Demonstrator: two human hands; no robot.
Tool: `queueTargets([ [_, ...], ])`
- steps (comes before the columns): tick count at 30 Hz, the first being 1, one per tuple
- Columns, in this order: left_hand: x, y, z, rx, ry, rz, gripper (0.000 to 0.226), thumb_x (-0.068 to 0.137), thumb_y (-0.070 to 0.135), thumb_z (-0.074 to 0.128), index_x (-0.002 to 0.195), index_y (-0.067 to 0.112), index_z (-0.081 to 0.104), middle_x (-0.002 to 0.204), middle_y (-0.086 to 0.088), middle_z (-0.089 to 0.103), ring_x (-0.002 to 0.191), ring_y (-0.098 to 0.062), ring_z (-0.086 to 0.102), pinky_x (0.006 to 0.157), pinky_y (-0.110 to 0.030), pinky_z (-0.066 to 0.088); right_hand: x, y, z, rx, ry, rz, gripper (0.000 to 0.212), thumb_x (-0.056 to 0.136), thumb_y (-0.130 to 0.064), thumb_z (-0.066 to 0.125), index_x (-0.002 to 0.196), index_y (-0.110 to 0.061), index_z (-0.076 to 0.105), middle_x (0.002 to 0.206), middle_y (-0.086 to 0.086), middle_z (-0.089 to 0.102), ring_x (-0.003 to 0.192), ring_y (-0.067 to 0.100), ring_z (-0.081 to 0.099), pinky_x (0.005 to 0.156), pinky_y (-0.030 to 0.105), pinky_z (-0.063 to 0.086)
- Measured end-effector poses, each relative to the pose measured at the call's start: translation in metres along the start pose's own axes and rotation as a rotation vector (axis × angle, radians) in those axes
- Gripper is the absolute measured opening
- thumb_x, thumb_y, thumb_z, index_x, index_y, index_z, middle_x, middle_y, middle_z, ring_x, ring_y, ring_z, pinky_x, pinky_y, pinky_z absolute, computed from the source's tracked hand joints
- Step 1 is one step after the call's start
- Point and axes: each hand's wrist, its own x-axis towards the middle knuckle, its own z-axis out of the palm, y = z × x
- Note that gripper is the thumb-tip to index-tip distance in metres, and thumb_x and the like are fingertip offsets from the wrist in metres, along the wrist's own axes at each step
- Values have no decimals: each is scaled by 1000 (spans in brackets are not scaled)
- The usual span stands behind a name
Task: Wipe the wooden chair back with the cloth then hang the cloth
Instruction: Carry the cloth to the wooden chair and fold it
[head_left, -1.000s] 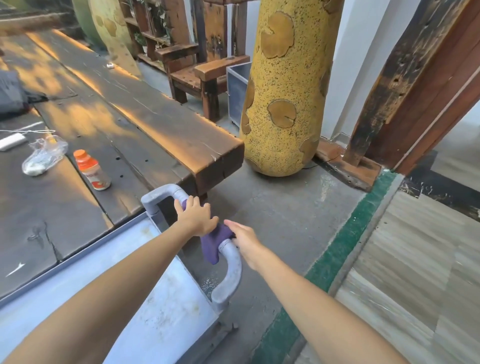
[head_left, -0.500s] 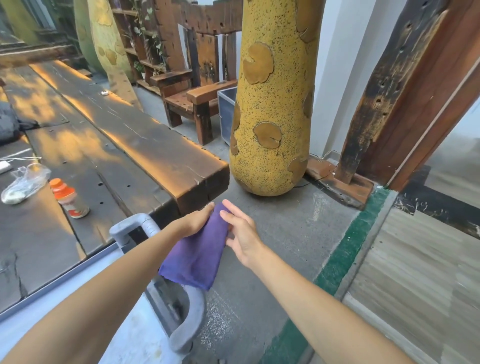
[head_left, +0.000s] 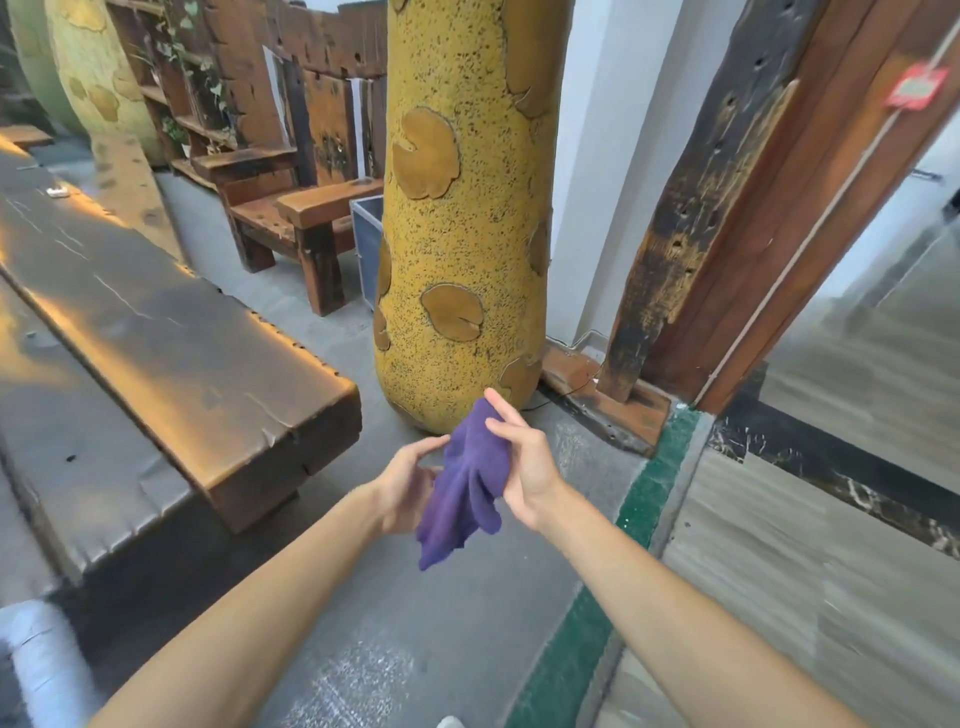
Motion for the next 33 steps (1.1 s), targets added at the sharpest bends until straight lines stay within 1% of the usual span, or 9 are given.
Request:
queueTargets([
  [6, 67, 92, 5, -192, 69, 275, 40, 82, 21, 64, 119, 6, 60, 98, -16, 69, 76, -32, 71, 66, -35, 57, 92, -70, -24, -208, -1, -44, 61, 96, -1, 52, 152, -23, 45, 147, 9, 52, 132, 32, 56, 115, 48, 41],
  [11, 94, 157, -15, -130, 121, 344, 32, 88, 10, 62, 120, 14, 57, 117, -17, 61, 96, -30, 64, 80, -38, 52, 169, -103, -40, -564, 123, -148, 57, 89, -3, 62, 136, -35, 61, 140, -5, 59, 126, 12, 58, 107, 29, 47],
  [13, 102, 190, -32, -110, 279, 424, 49, 85, 6, 67, 131, 19, 55, 112, -13, 63, 89, -25, 64, 76, -35, 50, 213, -111, -40, -647, 160, -126, 50, 87, 0, 61, 122, -35, 69, 134, -2, 65, 121, 14, 62, 109, 37, 48],
  [16, 105, 229, -52, -69, 394, 495, 50, 89, -5, 63, 129, 26, 61, 95, -8, 67, 67, -17, 66, 64, -29, 47, 265, -117, -36, -715, 181, -54, 41, 87, 0, 59, 98, -36, 75, 112, 5, 73, 94, 19, 65, 104, 51, 49],
  [18, 111, 256, -71, 29, 464, 525, 45, 88, -6, 65, 125, 19, 69, 94, -11, 66, 72, -20, 64, 61, -27, 44, 304, -119, -29, -751, 164, -25, 35, 90, -2, 59, 95, -32, 75, 114, 10, 73, 101, 24, 67, 106, 52, 50],
  [20, 122, 283, -90, 193, 604, 577, 36, 87, -3, 70, 118, 14, 75, 97, -11, 67, 79, -20, 58, 63, -28, 42, 343, -118, -20, -776, 141, 2, 29, 92, -4, 60, 95, -29, 75, 119, 10, 73, 111, 28, 68, 105, 49, 52],
  [25, 165, 362, -158, 390, 852, 672, 16, 94, 19, 73, 107, 14, 82, 105, 4, 77, 86, 3, 63, 78, -21, 48, 469, -118, 13, -798, 95, 26, 19, 89, -9, 69, 98, -24, 75, 112, 5, 76, 102, 20, 70, 99, 38, 56],
  [28, 188, 411, -204, 363, 992, 662, 20, 94, 18, 74, 110, 9, 81, 113, -1, 77, 102, -6, 66, 95, -25, 50, 554, -124, 38, -788, 66, 42, 19, 91, -11, 69, 106, -22, 75, 110, 4, 75, 98, 19, 70, 92, 38, 60],
  [33, 212, 488, -266, 322, 1093, 553, 39, 91, 7, 76, 130, 3, 69, 118, -11, 71, 102, -15, 62, 90, -23, 47, 672, -130, 90, -965, -117, 8, 25, 94, -4, 62, 109, -20, 73, 110, 9, 73, 93, 22, 70, 87, 33, 59],
])
